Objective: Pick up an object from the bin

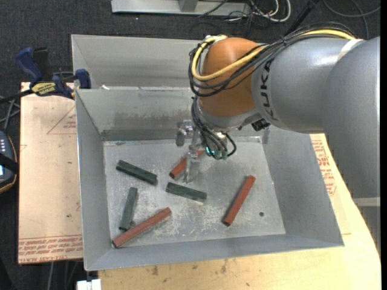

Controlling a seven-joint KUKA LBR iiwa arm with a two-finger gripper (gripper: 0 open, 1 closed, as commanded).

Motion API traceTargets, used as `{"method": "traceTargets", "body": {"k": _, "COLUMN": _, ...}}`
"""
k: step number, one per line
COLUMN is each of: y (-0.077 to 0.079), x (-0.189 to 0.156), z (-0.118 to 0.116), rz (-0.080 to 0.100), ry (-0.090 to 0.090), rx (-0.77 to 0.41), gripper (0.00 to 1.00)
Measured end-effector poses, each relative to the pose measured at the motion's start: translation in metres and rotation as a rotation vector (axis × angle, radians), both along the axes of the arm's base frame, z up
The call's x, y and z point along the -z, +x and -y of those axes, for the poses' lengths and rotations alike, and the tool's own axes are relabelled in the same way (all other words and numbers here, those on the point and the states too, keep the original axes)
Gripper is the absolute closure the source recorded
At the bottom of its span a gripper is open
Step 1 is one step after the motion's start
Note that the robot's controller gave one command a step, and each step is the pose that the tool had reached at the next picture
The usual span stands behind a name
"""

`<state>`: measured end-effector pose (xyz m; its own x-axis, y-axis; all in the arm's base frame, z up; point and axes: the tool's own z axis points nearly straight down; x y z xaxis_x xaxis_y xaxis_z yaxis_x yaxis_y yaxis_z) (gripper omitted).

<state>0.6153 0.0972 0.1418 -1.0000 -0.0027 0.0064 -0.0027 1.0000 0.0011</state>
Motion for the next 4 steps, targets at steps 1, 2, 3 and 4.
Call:
{"method": "traceTargets", "body": {"k": 1, "y": 0.002, "x": -0.005, "z": 0.000, "rz": 0.007, "ry": 0.001, "rx": 0.001, "gripper": 0.00}}
{"method": "traceTargets", "body": {"k": 2, "y": 0.001, "x": 0.067, "z": 0.016, "rz": 0.009, "ry": 0.001, "rx": -0.044, "gripper": 1.00}}
{"method": "traceTargets", "body": {"k": 3, "y": 0.001, "x": 0.067, "z": 0.016, "rz": 0.009, "ry": 0.001, "rx": -0.044, "gripper": 1.00}}
{"method": "traceTargets", "body": {"k": 4, "y": -0.012, "x": -0.076, "z": 0.039, "rz": 0.013, "ry": 0.000, "rx": -0.043, "gripper": 1.00}}
